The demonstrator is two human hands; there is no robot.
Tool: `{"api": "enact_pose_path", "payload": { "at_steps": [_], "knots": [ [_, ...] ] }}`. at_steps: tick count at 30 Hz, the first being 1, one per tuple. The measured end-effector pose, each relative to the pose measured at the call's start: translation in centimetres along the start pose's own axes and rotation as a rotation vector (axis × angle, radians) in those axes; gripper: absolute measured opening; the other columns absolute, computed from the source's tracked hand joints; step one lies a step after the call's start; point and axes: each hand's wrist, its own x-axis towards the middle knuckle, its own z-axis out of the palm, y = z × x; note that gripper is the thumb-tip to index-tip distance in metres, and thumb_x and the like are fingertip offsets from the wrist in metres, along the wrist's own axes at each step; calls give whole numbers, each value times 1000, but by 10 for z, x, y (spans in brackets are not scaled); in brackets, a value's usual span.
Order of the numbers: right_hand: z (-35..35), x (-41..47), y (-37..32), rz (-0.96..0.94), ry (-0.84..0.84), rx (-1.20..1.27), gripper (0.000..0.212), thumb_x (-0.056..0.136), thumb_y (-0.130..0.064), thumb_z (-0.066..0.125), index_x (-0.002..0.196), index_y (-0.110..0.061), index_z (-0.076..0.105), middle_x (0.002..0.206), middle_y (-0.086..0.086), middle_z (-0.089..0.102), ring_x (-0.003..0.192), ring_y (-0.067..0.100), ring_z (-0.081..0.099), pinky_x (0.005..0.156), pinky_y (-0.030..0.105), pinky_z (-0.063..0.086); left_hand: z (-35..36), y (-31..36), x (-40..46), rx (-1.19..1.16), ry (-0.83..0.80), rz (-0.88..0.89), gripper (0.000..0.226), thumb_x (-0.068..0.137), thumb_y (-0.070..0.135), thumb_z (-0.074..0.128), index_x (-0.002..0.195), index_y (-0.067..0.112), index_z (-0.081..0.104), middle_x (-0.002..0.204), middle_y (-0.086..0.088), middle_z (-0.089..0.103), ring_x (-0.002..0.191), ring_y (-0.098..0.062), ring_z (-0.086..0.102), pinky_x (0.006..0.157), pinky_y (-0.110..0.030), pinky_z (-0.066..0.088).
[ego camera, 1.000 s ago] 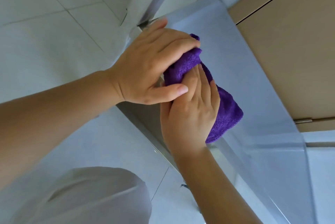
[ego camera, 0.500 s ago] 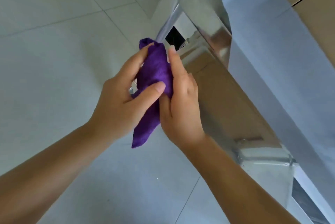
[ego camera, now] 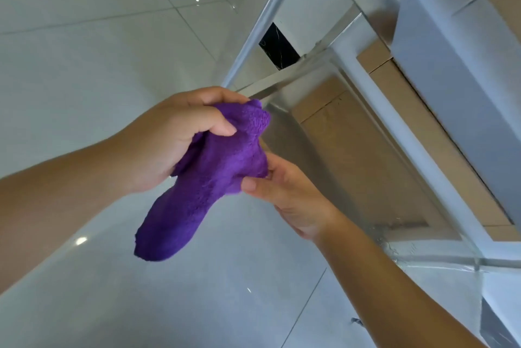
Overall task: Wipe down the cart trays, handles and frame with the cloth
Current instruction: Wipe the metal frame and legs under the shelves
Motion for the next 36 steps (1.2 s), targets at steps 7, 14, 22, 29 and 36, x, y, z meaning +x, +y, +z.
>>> {"api": "enact_pose_path", "payload": {
  "at_steps": [7, 14, 22, 29, 36],
  "knots": [
    [-38, -30, 17, 9, 222, 153, 32, 67, -8, 65, 99, -13, 63, 89, 3, 69, 83, 17, 65, 72, 28, 54, -5, -28, 9, 787, 65, 75, 14, 81, 31, 67, 94, 35, 65, 86, 12, 68, 78, -2, 62, 67, -16, 46],
    [-58, -12, -30, -65, 316, -154, 22, 77, -14, 72, 93, -21, 59, 89, 0, 66, 87, 24, 65, 82, 45, 55, -2, -31, 19, 940, 316, 317, 27, 83, 33, 64, 106, 19, 65, 89, 6, 67, 79, -12, 61, 66, -9, 40],
    [-49, 57, -25, -115, 585, -1063, 67, 95, -42, 47, 150, -23, 14, 153, 5, 22, 142, 24, 16, 115, 44, 18, 2, -69, 47, 1499, 375, 574, 47, 79, 23, 44, 115, -3, 57, 113, -23, 58, 100, -42, 57, 82, -47, 48],
    [-16, 82, 24, -62, 331, -1205, 64, 94, -54, 32, 149, -38, 3, 159, -3, -5, 145, 22, -12, 114, 49, -3, -5, -100, 43, 1499, 340, 397, 58, 77, 21, 31, 123, -7, 52, 120, -23, 56, 111, -40, 55, 94, -46, 44],
    [-24, 95, 23, -52, 282, -1304, 70, 88, -63, 33, 146, -46, -4, 158, -7, -14, 144, 23, -18, 113, 52, -6, -6, -110, 48, 1425, 349, 412, 62, 76, 19, 32, 130, -9, 42, 132, -25, 46, 124, -40, 44, 101, -48, 39]
  ]
}}
